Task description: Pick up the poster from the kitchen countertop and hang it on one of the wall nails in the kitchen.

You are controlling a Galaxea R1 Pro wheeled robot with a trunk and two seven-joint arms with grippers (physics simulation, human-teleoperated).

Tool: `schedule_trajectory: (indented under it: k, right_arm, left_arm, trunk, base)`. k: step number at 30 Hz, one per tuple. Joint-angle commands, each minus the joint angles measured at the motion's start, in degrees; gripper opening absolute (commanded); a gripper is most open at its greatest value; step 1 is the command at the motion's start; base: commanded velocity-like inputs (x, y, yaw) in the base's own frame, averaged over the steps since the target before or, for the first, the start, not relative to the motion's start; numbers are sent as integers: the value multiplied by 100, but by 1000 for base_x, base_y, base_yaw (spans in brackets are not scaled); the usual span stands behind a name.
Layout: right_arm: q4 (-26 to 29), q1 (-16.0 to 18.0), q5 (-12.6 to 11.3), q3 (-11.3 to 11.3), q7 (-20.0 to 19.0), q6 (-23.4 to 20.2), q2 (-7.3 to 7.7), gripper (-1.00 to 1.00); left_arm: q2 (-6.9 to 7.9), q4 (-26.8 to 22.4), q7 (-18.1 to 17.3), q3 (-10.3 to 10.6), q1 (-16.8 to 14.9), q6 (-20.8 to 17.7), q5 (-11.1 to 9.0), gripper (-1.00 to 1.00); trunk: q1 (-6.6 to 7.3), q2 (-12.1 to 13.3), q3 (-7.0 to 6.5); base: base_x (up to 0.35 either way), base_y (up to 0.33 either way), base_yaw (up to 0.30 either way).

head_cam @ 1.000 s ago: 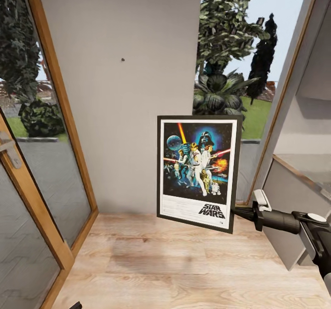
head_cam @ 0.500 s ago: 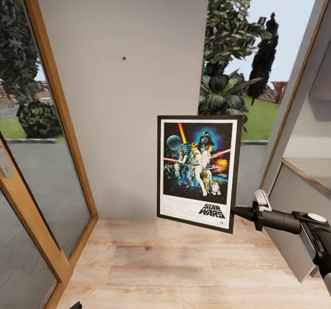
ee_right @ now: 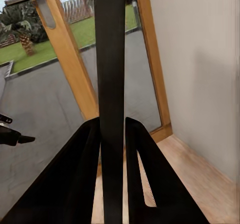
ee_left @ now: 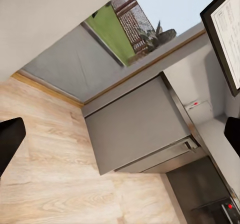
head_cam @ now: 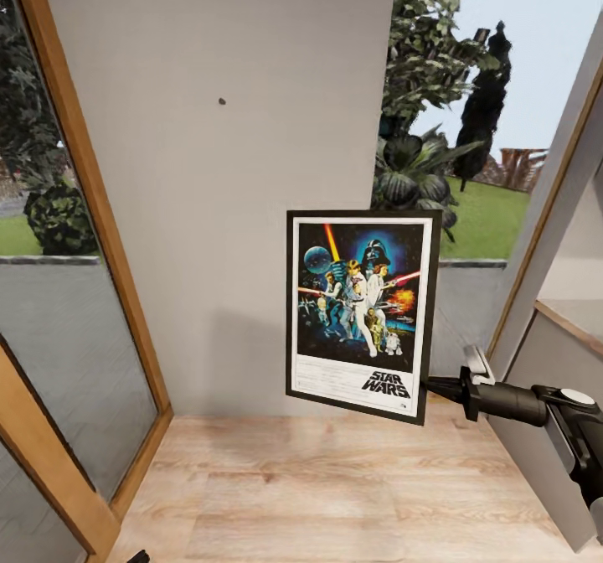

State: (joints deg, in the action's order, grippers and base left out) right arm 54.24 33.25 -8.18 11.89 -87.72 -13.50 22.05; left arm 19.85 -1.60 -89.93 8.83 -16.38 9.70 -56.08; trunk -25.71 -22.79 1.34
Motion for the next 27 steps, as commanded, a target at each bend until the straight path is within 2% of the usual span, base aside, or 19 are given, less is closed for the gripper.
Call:
schedule_trajectory:
  k: [1,5,11,12,15,18,19,21,22,27]
  right_arm:
    - [-1,6,-14,0,-34,-83,1,-100]
    - [3,6,-16,-1,-34,-83,1,-100]
    - [29,6,-22,-8,-15,-84,-56,-100]
    - [397,6,-31,-11,-7,-133,-84,-100]
    - [702,6,-31,-11,34,-223,-166,-100]
    - [1125,9,-28,-13,176,-626,-301,-100]
    - [1348,13,-27,-16,274,-851,-364,-100]
    - [1560,28,-27,-17,377,-1022,-436,-100]
    - [1727,50,-26,-22,472,-1138,-508,-100]
    - [1962,151,-26,-27,624,-1509,-668,-100]
  left_arm:
    - [1,2,-7,48,-5,58,-52,100]
    - [1,2,-7,48,-5,58,-52,100]
    - [-6,5,-7,49,-5,69,-52,100]
    - [-13,15,-7,49,-5,61,-52,100]
    - [-16,21,-3,48,-5,64,-52,100]
    - [-17,22,375,50,-5,71,-51,100]
    - [-17,21,719,53,-5,74,-48,100]
    - [-20,20,1078,54,-5,78,-45,100]
    - [-23,17,1391,58,-5,77,-38,100]
    - [-31,18,2083,64,-5,74,-25,100]
  trunk:
    - [-7,-13,13]
    - [-7,-13,13]
    - [-7,-13,13]
    - [-7,-13,13]
    - [-7,-13,13]
    - [-7,-13,13]
    - [-7,-13,13]
    - [-7,-13,13]
    - [-7,-13,13]
    - [-7,-13,13]
  base:
    - [335,1,0]
    - [240,0,0]
    - [28,0,0]
    - [0,0,0]
    - [0,0,0]
    - [0,0,0]
    - [0,0,0]
    - [0,0,0]
    - [0,0,0]
    - [0,0,0]
